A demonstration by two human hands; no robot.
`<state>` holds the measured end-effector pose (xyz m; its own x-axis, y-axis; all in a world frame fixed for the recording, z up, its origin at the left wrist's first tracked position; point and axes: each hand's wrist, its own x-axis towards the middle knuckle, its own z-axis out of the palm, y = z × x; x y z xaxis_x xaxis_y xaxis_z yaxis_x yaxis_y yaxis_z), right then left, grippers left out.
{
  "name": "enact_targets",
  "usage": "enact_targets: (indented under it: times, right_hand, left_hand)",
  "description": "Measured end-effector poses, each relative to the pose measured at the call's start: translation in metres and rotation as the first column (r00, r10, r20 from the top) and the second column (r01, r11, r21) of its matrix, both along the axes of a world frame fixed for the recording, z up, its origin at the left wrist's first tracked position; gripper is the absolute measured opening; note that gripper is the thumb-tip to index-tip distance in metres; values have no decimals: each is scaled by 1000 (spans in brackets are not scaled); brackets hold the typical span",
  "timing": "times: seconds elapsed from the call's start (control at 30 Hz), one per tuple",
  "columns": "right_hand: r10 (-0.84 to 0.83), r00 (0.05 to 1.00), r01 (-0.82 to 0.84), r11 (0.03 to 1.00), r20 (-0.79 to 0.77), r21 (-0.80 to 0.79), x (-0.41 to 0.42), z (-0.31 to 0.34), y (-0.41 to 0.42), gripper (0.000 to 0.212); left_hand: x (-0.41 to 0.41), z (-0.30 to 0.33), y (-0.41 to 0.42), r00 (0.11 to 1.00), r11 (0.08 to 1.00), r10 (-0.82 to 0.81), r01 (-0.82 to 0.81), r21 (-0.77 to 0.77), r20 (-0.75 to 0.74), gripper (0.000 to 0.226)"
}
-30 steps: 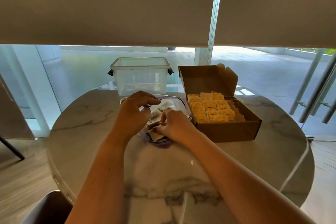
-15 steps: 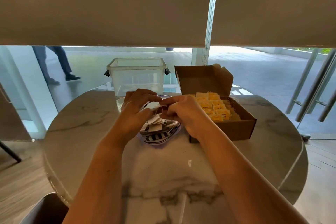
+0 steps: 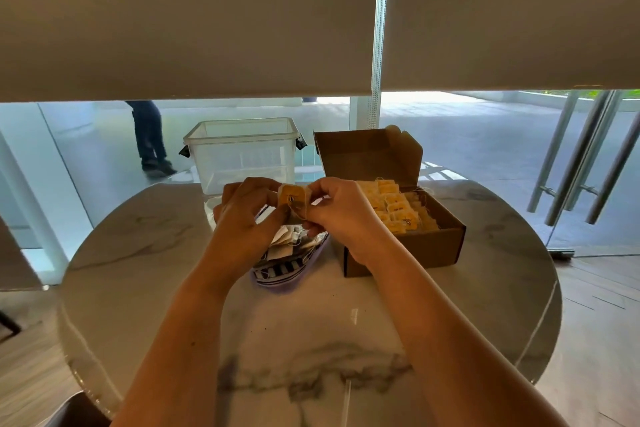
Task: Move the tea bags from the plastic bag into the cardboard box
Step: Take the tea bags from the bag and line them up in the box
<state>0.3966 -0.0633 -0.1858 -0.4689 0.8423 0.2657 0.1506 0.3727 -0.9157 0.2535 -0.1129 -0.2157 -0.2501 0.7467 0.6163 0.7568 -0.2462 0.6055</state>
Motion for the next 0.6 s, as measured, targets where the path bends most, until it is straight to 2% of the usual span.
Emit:
enact_targets:
  times: [0.1, 0.17, 0.23, 0.33, 0.4, 0.47, 0.53, 0.6]
  right_hand:
    - [32, 999, -31, 999, 30, -7, 10, 4, 3, 19]
    - [16, 1000, -16, 1000, 6, -1, 24, 8, 10, 18]
    - [-54, 998, 55, 998, -42, 14, 43, 13, 19, 17]
    - [-259, 956, 265, 964, -137, 25, 76, 18, 39, 15]
    - [-458, 885, 465, 874, -80, 139, 97, 14, 55, 12]
    - [-611, 792, 581, 758, 10, 296, 113, 7, 74, 9]
    - [-658, 745, 584, 724, 112, 367, 120, 1, 93, 4]
    - [-659, 718, 528, 726, 225, 440, 121, -2, 108, 9]
  left_hand:
    - [2, 0, 0, 1000, 1000, -13, 13, -7, -4, 1]
    - [5, 1, -2, 999, 999, -34, 34, -1, -11, 8]
    - [7, 2, -3, 999, 1000, -31, 31, 6, -33, 5]
    - [11, 2, -2, 999, 1000, 0, -1, -10, -44, 9]
    - [13, 2, -1, 998, 1000, 12, -13, -20, -65, 4]
    - [14, 1, 0, 996, 999, 9, -12, -43, -90, 4]
    - [14, -1, 1, 994, 998, 11, -17, -54, -107, 5]
    - [13, -1, 2, 994, 999, 16, -21, -46, -107, 6]
